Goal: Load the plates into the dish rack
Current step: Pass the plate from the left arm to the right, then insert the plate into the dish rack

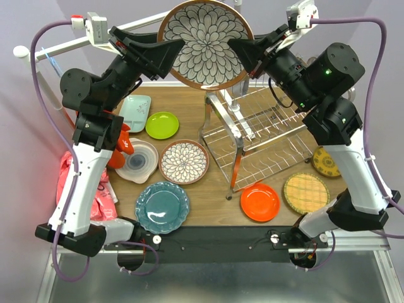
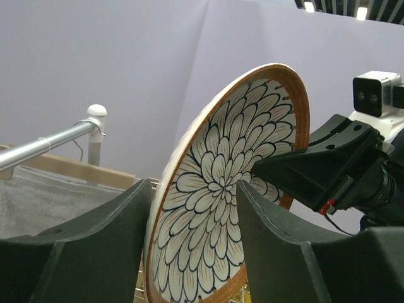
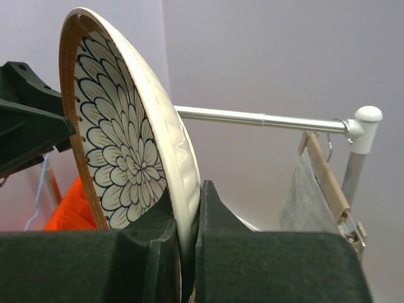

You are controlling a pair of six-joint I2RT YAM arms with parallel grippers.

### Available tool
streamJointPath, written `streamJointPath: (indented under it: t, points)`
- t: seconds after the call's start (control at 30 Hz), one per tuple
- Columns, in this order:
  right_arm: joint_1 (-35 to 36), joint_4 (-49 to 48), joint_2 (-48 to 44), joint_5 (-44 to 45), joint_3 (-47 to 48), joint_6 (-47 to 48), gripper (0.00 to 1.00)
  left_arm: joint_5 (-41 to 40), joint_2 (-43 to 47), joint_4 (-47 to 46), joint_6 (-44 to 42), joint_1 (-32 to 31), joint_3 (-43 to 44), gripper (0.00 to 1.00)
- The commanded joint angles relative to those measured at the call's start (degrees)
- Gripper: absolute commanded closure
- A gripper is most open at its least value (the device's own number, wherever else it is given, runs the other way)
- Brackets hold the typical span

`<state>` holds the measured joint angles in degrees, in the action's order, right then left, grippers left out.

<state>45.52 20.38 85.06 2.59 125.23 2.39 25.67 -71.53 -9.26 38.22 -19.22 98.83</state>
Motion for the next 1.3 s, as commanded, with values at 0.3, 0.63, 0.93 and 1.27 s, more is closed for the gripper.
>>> streamJointPath:
  t: [0.3, 0.63, 0.93, 1.27]
  points:
    - [-11.2, -5.1, -4.5, 5.2, 3.3, 5.4, 0.99, -11.8, 4.5, 6.5, -12.0, 0.4, 1.7, 0.31]
    - [-23.2, -5.2, -13.0, 11.7, -6.0, 12.9, 0.99, -16.7, 10.4, 10.8, -17.3, 0.4, -5.1, 0.3]
    - [-34.3, -5.2, -16.7, 13.0, -13.0, 14.5, 0.99, -16.4, 14.7, 9.5, -18.3, 0.4, -14.9, 0.3]
    - [-36.9, -5.1, -13.4, 13.5, -13.6, 14.9, 0.99, -17.1, 17.7, 7.8, -20.5, 0.4, -20.6, 0.29]
